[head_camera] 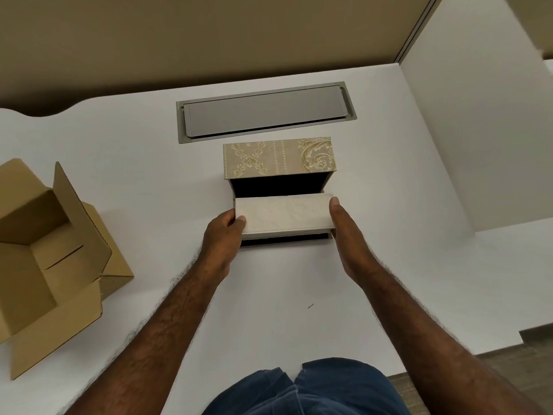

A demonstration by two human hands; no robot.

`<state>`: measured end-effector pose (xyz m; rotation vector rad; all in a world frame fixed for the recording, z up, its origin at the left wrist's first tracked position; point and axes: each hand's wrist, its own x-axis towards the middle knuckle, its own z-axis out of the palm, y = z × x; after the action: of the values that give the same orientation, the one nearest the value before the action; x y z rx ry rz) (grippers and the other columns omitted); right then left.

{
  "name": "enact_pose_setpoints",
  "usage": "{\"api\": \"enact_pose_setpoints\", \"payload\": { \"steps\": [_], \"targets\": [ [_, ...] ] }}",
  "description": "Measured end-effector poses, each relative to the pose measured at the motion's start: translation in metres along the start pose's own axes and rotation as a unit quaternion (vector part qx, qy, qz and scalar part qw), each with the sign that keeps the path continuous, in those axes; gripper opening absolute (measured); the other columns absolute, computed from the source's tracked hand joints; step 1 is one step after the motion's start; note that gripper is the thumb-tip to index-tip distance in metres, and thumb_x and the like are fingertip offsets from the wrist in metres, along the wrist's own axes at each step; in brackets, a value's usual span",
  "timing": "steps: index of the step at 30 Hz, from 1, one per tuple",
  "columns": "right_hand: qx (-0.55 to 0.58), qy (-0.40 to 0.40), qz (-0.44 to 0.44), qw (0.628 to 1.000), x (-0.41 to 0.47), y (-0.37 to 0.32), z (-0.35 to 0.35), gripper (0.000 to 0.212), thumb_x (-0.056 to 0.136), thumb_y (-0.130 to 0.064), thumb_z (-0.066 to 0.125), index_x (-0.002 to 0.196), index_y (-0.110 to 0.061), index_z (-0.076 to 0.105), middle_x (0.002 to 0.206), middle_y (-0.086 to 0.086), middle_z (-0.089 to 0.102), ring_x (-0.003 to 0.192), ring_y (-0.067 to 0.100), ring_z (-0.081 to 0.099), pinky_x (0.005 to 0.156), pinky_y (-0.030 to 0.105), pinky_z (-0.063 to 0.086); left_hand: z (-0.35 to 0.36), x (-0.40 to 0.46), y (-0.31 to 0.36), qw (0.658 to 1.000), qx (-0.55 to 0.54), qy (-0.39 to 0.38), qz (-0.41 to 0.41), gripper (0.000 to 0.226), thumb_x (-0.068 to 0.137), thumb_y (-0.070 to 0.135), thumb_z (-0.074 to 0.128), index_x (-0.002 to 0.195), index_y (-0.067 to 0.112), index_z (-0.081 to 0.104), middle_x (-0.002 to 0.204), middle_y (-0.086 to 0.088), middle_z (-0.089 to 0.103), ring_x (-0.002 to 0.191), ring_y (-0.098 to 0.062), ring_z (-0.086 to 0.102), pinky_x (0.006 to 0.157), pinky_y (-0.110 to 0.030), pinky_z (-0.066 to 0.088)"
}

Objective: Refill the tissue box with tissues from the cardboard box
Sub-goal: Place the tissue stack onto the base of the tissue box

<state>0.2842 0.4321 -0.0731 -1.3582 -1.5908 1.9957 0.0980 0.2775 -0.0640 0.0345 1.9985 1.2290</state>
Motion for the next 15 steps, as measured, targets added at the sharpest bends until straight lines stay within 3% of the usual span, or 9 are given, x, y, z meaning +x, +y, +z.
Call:
{"api": "enact_pose_setpoints", "payload": {
  "steps": [8,15],
  "targets": [
    [-0.012,-0.013,0.006,1.000,-0.0002,0.0031,0.0011,0.118,0.073,-0.104,0.048,0.168,-0.037,0.036,0.174,-0.013,0.041,0.160,0.008,0.035,0.136,0.049,0.024,-0.0018,0.0033,-0.0013,1.000,-0.002,-0.002,-0.006,0.028,0.107,0.019,0.053,0.131,0.017,0.068,0.105,0.015,0.066,0.107,-0.014,0.062,0.108,-0.047,0.054],
    [-0.069,-0.021,0.023,0.997,-0.0025,0.0026,0.0062,0.094,0.096,-0.086,0.037,0.173,-0.038,0.012,0.182,-0.013,0.015,0.166,0.009,0.017,0.136,0.045,0.016,-0.0008,0.0031,-0.0035,1.000,0.016,0.006,0.004,0.029,0.108,0.018,0.050,0.131,0.015,0.067,0.105,0.014,0.066,0.105,-0.013,0.062,0.107,-0.048,0.054]
  ]
}}
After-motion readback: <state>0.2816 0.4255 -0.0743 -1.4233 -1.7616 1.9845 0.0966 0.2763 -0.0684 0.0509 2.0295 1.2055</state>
